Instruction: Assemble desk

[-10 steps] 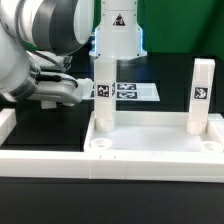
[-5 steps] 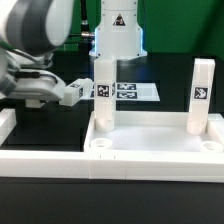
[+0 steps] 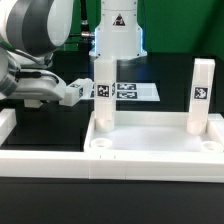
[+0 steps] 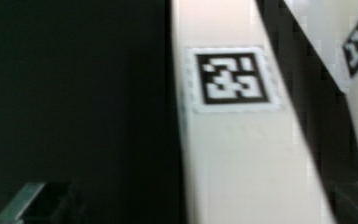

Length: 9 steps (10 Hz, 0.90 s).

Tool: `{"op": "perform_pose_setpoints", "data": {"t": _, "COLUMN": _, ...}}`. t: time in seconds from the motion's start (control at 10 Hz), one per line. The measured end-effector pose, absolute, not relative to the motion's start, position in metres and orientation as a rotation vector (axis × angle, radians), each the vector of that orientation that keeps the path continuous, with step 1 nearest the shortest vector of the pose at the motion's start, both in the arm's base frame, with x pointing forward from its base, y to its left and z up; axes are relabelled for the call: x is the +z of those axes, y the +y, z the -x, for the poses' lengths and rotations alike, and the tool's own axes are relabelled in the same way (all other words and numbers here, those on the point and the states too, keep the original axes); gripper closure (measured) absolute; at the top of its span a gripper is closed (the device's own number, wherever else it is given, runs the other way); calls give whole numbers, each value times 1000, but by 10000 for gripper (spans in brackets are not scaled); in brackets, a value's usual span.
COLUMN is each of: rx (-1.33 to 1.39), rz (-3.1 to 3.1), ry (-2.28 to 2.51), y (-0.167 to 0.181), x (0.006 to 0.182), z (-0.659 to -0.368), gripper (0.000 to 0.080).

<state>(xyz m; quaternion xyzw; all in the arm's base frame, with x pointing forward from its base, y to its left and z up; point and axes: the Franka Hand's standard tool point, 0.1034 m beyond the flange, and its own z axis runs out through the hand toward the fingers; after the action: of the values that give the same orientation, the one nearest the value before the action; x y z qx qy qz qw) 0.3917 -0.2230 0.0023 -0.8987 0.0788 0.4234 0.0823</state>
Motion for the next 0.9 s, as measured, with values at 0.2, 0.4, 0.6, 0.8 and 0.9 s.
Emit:
{"op": "perform_pose_setpoints", "data": {"t": 0.2, "rx": 1282, "rz": 2670, "ry": 241, "y": -239, "x": 2, "z": -372, "gripper": 151}}
{"op": "perform_pose_setpoints", "data": {"t": 0.4, "rx": 1284, "rz": 2671, "ry": 266, "y": -240, "x": 4, "z": -372, "gripper": 151}}
{"op": "perform_pose_setpoints", "data": {"t": 0.6, "rx": 1296, "rz": 2674, "ry": 279, "y": -228, "x": 19, "z": -388, "gripper": 151}}
{"op": "perform_pose_setpoints", "data": {"t": 0.8, "rx": 1303, "rz": 2665, "ry": 299, "y": -222, "x": 32, "z": -397, "gripper": 151}}
{"op": "perform_pose_setpoints", "data": {"t": 0.9, "rx": 1304, "rz": 2671, "ry": 306, "y": -220, "x": 35, "z": -400, "gripper": 151}}
